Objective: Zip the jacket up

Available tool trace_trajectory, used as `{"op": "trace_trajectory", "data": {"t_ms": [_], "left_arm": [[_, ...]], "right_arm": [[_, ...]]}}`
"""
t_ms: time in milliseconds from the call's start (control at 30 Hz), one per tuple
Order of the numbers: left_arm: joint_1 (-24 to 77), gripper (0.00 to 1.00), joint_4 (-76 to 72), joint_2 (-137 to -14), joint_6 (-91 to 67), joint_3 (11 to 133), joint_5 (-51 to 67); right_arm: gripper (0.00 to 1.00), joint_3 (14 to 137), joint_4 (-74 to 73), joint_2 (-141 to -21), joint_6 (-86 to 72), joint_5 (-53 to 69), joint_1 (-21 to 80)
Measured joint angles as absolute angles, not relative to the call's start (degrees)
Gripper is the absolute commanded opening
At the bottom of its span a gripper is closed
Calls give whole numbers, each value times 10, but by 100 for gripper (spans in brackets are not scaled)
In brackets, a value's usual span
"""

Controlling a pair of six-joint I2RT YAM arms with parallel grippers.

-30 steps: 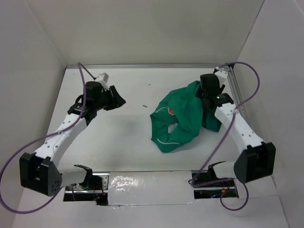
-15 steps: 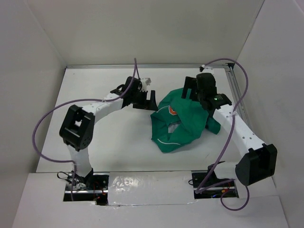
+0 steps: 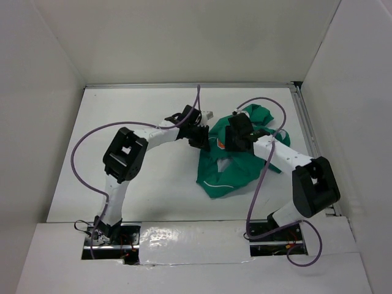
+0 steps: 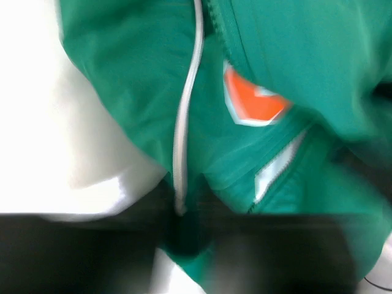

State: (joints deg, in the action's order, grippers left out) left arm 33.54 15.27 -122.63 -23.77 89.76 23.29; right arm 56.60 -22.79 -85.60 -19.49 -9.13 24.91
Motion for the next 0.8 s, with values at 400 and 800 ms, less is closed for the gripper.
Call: {"op": "trace_trajectory", "data": {"t_ms": [400,800], "left_arm": [[216,0,152,-1098,-304,755,167],[33,0,182,-908,-368,555,107]], "right_arm": [[12,466,-216,-571,-357,-200,229],[70,220,-362,-310,-673,-203,184]]}}
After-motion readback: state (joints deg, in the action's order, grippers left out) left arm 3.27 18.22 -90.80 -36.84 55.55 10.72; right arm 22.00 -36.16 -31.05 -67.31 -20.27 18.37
